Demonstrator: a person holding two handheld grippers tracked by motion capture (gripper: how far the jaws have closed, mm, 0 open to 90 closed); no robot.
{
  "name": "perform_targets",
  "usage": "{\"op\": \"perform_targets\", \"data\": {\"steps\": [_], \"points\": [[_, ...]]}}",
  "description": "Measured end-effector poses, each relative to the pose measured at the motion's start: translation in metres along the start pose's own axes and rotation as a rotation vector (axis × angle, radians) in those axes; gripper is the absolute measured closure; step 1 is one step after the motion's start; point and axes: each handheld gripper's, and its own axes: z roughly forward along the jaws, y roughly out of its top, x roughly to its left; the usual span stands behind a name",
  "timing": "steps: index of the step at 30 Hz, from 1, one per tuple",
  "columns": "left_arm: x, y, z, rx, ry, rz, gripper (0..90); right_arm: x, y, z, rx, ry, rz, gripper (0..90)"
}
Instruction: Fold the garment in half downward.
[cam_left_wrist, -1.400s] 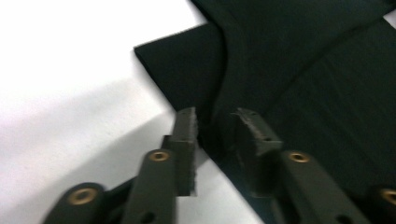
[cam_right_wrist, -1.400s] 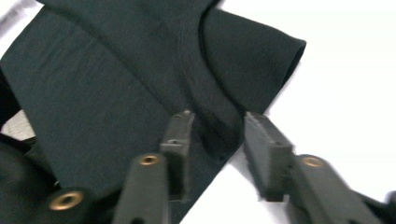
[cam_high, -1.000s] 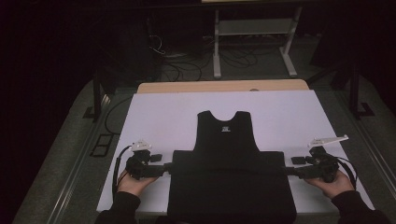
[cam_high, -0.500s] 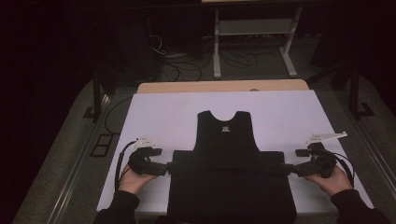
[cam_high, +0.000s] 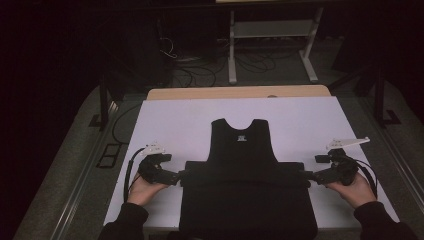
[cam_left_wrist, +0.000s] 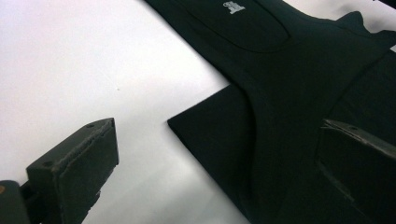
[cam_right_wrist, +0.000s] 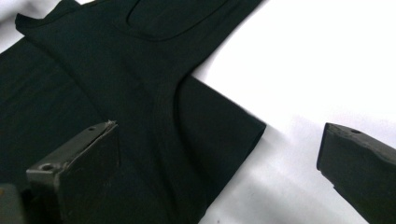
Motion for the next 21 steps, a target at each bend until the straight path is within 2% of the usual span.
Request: {"op": "perform_targets", "data": {"steps": [6, 14, 21], "points": [[0.003, 0.003, 0.002, -0.014, 0.003, 0.003, 0.0, -0.001, 0.007, 0.002, -0.009, 0.003, -0.01, 0.0], [0.004, 0.015, 0.008, 0.011, 0.012, 0.039, 0.0, 0.0, 0.021, 0.007, -0.016, -0.006, -0.045, 0.0], [0.005, 0.025, 0.012, 0.014, 0.001, 0.047, 0.0, -0.001, 0.036, 0.008, -0.026, -0.011, -0.053, 0.0]]}}
